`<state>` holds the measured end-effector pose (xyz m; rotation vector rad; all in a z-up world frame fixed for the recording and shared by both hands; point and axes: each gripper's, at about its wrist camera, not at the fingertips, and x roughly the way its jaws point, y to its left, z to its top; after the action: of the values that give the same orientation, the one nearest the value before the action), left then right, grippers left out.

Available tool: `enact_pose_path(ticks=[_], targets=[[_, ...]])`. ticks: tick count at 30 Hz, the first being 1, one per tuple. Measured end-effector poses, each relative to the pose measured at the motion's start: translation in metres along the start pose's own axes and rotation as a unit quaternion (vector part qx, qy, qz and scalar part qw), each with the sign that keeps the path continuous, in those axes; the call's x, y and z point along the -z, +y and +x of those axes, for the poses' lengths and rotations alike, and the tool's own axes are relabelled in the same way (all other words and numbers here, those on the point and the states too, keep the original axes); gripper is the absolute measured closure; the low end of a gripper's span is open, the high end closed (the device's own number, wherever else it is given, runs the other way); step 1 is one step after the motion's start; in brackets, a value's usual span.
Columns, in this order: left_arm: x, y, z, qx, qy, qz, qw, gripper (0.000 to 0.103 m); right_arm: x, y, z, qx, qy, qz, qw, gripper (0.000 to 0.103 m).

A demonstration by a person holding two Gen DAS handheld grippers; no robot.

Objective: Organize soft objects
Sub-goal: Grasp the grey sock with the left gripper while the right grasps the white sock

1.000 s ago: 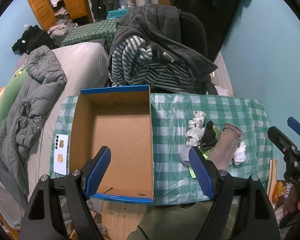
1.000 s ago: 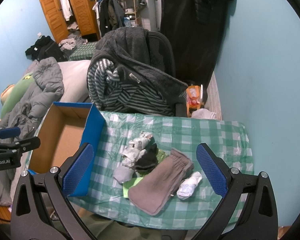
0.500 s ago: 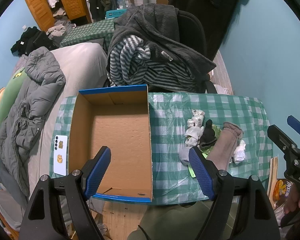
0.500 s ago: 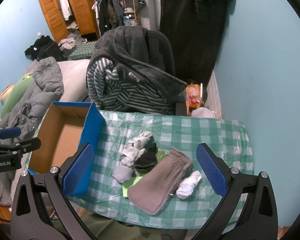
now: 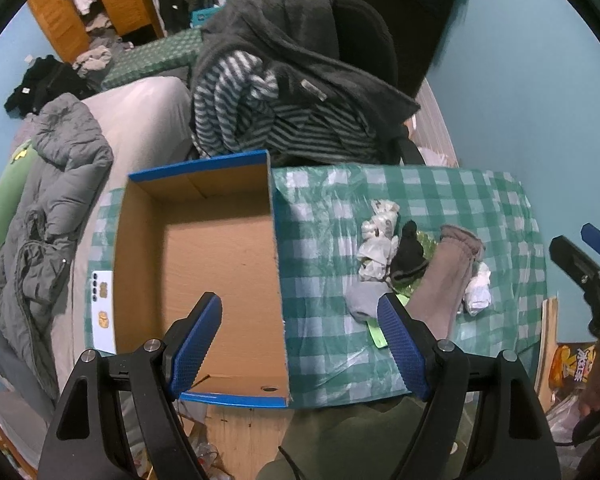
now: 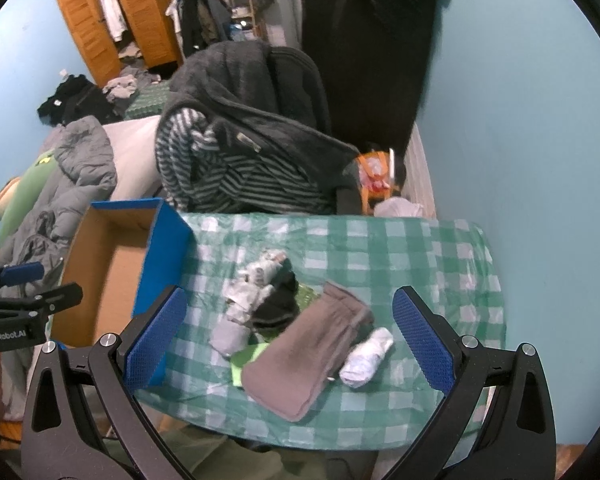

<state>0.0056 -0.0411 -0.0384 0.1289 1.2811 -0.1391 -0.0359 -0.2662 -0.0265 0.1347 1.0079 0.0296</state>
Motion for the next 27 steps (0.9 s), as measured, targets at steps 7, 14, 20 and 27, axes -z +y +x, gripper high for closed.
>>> enact_pose_path(ticks=[7, 14, 20, 27], targets=[[-0.004, -0.014, 0.024, 0.008, 0.026, 0.016, 0.9995, 0.022, 0.011, -0.040, 0.008, 0.015, 0.023, 0.040, 0.999, 0.001], [-0.004, -0.030, 0.048, 0.022, 0.048, 0.018, 0.9984, 0.022, 0.023, -0.081, 0.026, 0.029, 0.047, 0.070, 0.996, 0.001], [-0.003, -0.041, 0.071, 0.024, 0.067, 0.025, 0.9971, 0.022, 0.038, -0.102, 0.043, 0.026, 0.064, 0.084, 0.994, 0.001], [0.000, -0.057, 0.101, 0.027, 0.086, 0.032, 0.9954, 0.022, 0.055, -0.114, 0.077, 0.013, 0.092, 0.083, 0.992, 0.001]])
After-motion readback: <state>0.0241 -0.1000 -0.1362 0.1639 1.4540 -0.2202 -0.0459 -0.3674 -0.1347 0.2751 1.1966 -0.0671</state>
